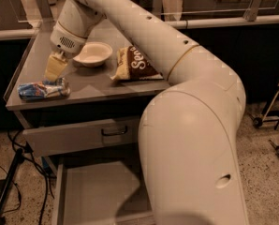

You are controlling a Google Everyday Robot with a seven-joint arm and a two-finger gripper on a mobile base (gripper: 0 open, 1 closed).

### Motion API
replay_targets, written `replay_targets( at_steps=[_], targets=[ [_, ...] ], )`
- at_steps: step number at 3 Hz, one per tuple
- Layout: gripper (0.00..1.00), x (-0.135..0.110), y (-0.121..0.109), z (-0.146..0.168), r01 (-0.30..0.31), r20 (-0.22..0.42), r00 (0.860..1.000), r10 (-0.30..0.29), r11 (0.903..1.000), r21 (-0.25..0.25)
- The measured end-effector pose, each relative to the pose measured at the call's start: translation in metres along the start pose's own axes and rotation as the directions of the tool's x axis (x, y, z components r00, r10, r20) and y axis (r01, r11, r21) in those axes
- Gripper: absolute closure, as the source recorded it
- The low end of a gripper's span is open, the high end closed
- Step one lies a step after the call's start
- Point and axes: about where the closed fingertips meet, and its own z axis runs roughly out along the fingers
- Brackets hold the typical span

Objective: Place redbull can into middle drawer

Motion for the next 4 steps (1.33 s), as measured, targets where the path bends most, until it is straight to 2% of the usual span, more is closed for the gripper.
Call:
replay_targets(
  at_steps=[1,2,3,4],
  targets=[
    [1.00,-0.0013,0.0044,-0.0244,-0.009,0.000,1.000,0.009,0.9993,0.035],
    [1.00,-0.0013,0.0044,-0.0243,-0.009,0.000,1.000,0.009,0.9993,0.035],
    [0.81,-0.0013,0.0044,-0.0243,-0.009,0.000,1.000,0.009,0.9993,0.035],
    [0.58,-0.0013,0.0044,-0.0243,-0.009,0.000,1.000,0.009,0.9993,0.035]
  ],
)
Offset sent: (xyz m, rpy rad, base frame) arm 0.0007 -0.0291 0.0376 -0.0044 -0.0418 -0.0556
